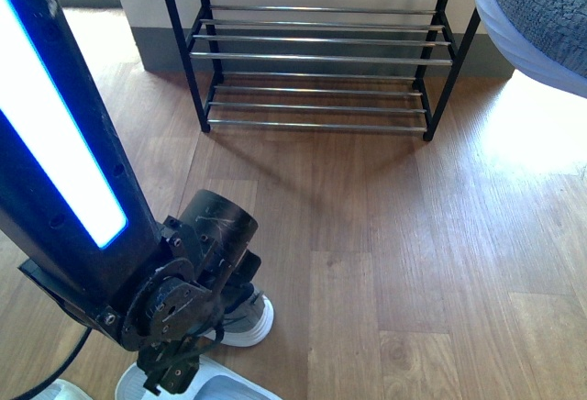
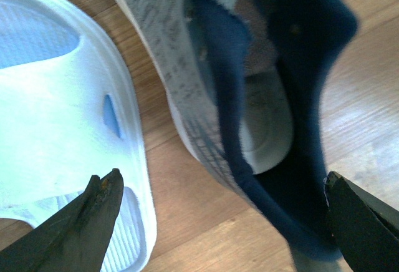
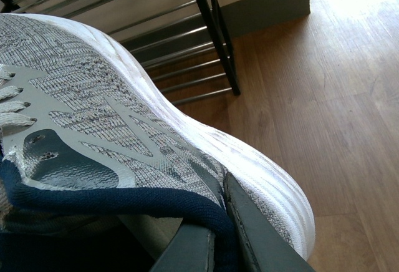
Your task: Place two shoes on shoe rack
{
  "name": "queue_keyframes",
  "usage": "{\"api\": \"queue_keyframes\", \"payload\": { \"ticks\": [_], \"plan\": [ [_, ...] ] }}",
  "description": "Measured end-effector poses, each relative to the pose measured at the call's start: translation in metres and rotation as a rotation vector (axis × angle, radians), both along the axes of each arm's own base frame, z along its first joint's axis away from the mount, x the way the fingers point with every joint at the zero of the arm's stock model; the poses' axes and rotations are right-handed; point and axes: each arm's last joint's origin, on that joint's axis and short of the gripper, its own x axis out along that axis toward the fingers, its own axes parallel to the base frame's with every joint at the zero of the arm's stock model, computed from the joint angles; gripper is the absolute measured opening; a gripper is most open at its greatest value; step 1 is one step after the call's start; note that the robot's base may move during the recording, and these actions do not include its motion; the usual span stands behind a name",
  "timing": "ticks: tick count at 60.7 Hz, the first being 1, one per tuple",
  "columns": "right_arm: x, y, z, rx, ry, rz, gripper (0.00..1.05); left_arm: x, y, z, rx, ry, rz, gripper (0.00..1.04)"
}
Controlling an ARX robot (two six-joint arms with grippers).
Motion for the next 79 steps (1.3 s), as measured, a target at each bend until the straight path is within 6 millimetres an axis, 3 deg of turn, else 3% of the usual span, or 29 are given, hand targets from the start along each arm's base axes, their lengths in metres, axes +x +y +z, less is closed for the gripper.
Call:
{"api": "queue_keyframes", "payload": {
  "ticks": [14,30,68,79],
  "plan": [
    [0.000,0.000,0.000,0.000,0.000,0.000,0.01,-0.001,0.000,-0.028,0.017,0.074,0.015,0.95],
    [0.000,0.000,0.000,0.000,0.000,0.000,0.01,0.013,0.004,-0.041,0.025,0.100,0.021,0.95],
    [0.000,0.000,0.000,0.000,0.000,0.000,0.01,0.019,0.004,-0.043,0.054,0.103,-0.013,0.03],
    [0.000,0.000,0.000,0.000,0.000,0.000,0.01,0.012,0.011,-0.024,0.204,0.088,-0.127,0.02]
  ]
}}
